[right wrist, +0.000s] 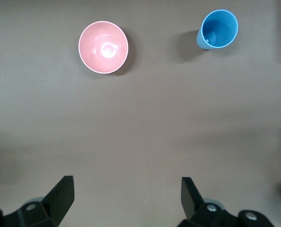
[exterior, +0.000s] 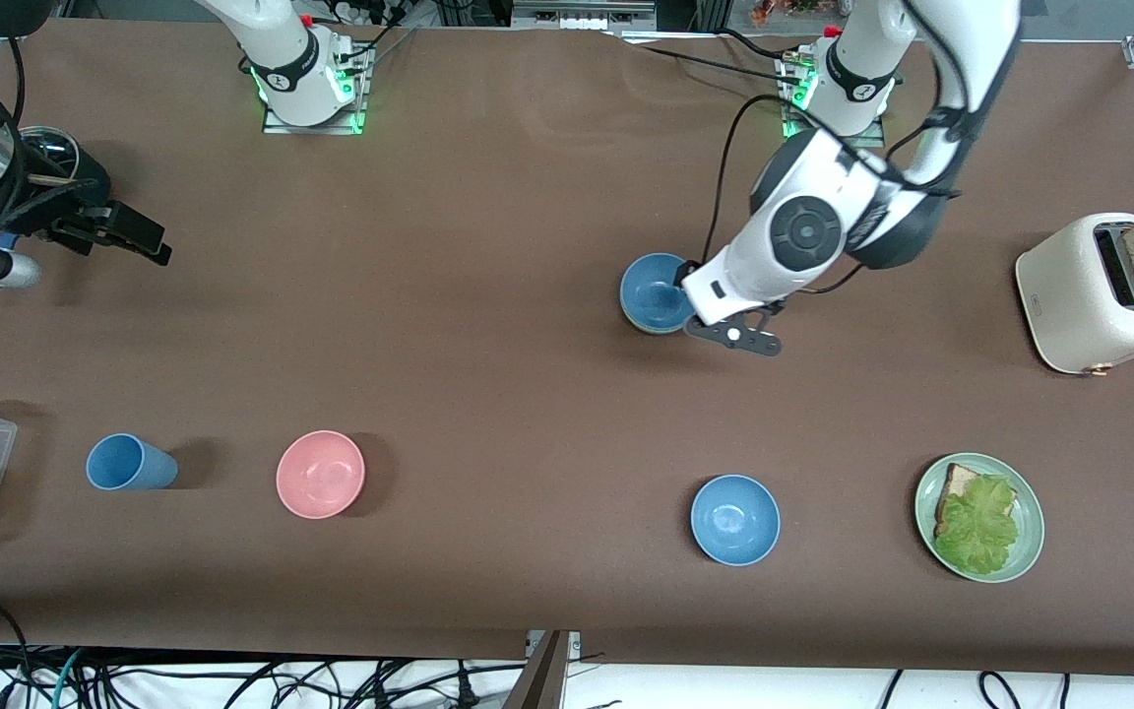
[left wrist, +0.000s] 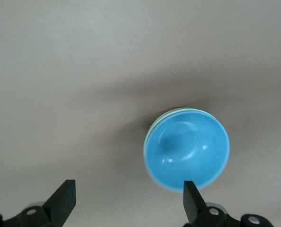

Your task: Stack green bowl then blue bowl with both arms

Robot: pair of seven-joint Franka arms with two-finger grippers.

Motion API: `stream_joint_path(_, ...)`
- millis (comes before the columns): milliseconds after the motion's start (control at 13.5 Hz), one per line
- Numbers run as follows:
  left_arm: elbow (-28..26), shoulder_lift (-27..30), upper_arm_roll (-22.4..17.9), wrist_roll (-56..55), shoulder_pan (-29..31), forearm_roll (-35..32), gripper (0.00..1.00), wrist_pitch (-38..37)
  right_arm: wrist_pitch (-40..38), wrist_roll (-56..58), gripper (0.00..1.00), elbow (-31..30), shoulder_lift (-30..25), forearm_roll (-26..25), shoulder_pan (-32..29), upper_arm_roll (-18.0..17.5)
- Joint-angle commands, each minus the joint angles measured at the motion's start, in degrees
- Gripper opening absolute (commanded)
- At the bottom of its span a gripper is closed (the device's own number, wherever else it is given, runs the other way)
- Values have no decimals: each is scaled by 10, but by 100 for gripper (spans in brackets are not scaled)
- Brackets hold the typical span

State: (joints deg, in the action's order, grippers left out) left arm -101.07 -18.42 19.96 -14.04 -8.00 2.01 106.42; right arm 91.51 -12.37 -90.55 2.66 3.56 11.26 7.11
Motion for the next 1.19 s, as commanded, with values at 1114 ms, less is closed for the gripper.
stream_joint_path(1114,34,218,-191,138,48,-21,100,-143,7,12,100,10,21,16,25,-35)
